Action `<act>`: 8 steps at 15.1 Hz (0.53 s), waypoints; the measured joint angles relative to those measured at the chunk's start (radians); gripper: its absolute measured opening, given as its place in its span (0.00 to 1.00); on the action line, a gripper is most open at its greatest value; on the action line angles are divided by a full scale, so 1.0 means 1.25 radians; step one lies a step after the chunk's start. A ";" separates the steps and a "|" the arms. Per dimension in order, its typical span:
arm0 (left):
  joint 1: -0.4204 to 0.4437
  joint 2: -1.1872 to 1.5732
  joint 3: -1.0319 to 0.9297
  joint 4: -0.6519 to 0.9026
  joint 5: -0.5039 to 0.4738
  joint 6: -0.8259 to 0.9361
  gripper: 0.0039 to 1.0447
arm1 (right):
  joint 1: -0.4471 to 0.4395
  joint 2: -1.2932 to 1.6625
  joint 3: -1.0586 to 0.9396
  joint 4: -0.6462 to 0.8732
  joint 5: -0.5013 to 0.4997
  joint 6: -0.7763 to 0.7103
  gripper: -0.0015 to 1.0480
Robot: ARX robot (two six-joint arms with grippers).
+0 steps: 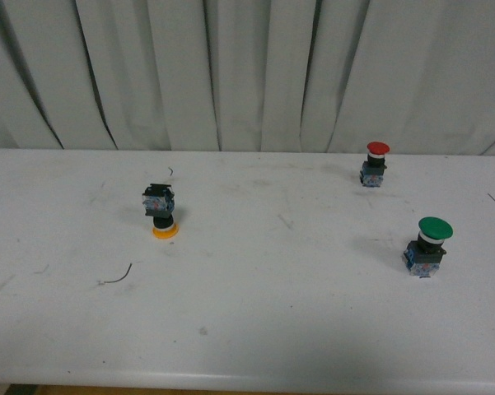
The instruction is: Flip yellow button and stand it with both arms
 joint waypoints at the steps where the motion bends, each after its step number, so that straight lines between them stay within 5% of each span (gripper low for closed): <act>1: 0.000 0.000 0.000 0.000 0.000 0.000 0.94 | 0.000 0.000 0.000 0.000 0.000 0.000 0.94; 8: 0.000 0.000 0.000 0.000 0.000 0.000 0.94 | 0.000 0.000 0.000 0.000 0.000 0.000 0.94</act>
